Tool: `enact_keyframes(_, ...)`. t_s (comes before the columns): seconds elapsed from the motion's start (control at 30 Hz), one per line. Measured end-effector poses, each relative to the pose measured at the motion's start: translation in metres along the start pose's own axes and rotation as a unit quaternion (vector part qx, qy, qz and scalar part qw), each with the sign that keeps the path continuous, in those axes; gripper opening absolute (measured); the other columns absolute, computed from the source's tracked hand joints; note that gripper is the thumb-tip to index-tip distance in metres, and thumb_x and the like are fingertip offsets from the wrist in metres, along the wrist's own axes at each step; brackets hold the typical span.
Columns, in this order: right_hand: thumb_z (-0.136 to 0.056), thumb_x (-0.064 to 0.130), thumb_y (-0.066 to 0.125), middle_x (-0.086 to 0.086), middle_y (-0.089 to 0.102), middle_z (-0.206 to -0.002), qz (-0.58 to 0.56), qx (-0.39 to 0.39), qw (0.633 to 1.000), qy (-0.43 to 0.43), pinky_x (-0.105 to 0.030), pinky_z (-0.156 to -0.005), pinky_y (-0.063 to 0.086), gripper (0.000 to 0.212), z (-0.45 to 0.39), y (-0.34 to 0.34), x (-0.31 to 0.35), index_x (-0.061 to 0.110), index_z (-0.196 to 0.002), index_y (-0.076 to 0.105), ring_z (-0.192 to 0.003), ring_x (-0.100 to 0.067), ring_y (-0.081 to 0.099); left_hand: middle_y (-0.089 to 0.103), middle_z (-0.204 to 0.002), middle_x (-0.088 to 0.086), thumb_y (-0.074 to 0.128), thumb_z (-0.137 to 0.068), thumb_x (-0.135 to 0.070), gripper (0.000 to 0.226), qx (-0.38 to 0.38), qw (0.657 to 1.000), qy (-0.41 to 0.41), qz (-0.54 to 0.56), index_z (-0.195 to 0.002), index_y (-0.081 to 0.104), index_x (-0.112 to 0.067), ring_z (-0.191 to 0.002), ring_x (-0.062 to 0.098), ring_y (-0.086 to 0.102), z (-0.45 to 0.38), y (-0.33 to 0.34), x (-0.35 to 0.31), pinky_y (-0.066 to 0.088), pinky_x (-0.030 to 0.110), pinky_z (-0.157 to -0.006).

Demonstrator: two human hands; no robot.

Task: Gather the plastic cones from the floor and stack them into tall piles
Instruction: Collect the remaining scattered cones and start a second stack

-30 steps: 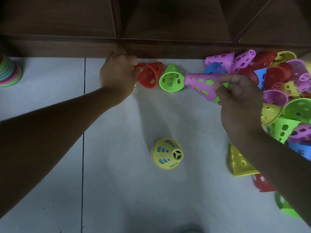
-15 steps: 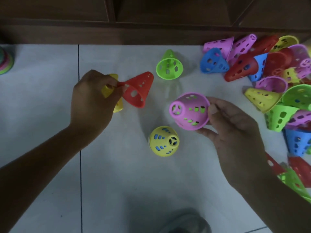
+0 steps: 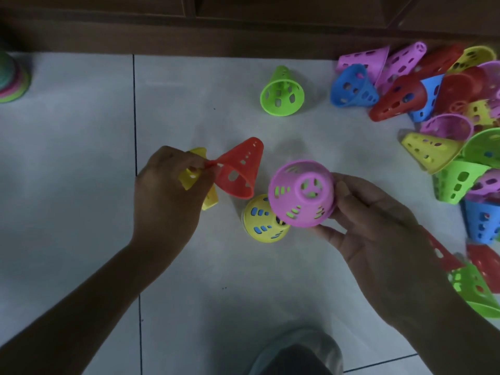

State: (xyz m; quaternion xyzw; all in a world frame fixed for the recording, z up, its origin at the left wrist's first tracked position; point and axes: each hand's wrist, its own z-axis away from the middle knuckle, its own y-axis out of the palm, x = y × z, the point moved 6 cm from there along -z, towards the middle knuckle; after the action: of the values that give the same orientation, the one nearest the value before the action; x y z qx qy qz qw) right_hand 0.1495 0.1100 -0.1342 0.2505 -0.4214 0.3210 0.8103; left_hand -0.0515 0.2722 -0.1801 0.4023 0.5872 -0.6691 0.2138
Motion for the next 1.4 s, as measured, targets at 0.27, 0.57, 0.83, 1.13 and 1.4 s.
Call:
enact_keyframes(0.27, -0.095, 0.008, 0.056, -0.004, 0.075, -0.085, 0.010, -0.001, 0.997, 0.074, -0.034, -0.074, 0.060, 0.031, -0.001, 0.008, -0.041, 0.023, -0.081, 0.079, -0.078, -0.013, 0.071, 0.069, -0.098, 0.004, 0.073, -0.087, -0.029, 0.012, 0.001, 1.000, 0.002, -0.012, -0.091, 0.076, -0.017, -0.086, 0.019, 0.065, 0.007, -0.001, -0.001, 0.051, 0.032, -0.076)
enact_keyframes(0.57, -0.096, 0.004, 0.061, -0.016, 0.074, -0.087, 0.087, -0.066, 0.991, 0.082, -0.034, -0.076, 0.062, 0.012, -0.008, -0.005, -0.066, 0.005, -0.101, 0.072, -0.081, -0.021, 0.075, 0.069, -0.100, 0.002, 0.076, -0.088, -0.026, 0.010, 0.000, 1.000, -0.005, -0.026, -0.092, 0.075, -0.017, -0.085, 0.016, 0.063, 0.006, -0.003, 0.004, 0.044, 0.014, -0.071)
enact_keyframes(0.83, -0.095, 0.006, 0.063, -0.003, 0.073, -0.079, 0.149, -0.112, 0.982, 0.015, -0.032, -0.071, 0.056, 0.014, -0.020, -0.012, -0.043, 0.016, -0.091, 0.073, -0.072, -0.014, 0.069, 0.069, -0.102, 0.003, 0.074, -0.089, -0.028, 0.013, -0.004, 1.000, 0.027, -0.002, -0.093, 0.075, -0.015, -0.089, 0.017, 0.066, 0.002, -0.001, -0.014, 0.054, 0.031, -0.076)
enact_keyframes(1.13, -0.083, 0.055, 0.066, 0.008, 0.076, -0.095, 0.184, 0.016, 0.981, -0.053, -0.039, -0.096, 0.055, 0.052, -0.036, 0.040, 0.036, 0.019, -0.122, 0.065, -0.092, -0.008, 0.072, 0.059, -0.091, -0.005, 0.075, -0.088, -0.024, 0.007, 0.010, 0.991, 0.125, 0.040, -0.093, 0.078, -0.020, -0.078, -0.004, 0.055, -0.009, -0.002, -0.073, 0.042, 0.010, -0.071)
enact_keyframes(1.4, -0.083, 0.042, 0.075, -0.003, 0.073, -0.114, 0.138, 0.022, 0.985, -0.101, -0.036, -0.092, 0.055, 0.049, -0.022, 0.031, 0.045, 0.017, -0.123, 0.061, -0.108, -0.017, 0.070, 0.061, -0.095, -0.005, 0.076, -0.087, -0.028, 0.017, 0.068, 0.983, 0.156, 0.065, -0.103, 0.077, -0.023, -0.084, 0.000, 0.058, -0.002, 0.001, -0.085, 0.048, 0.014, -0.076)
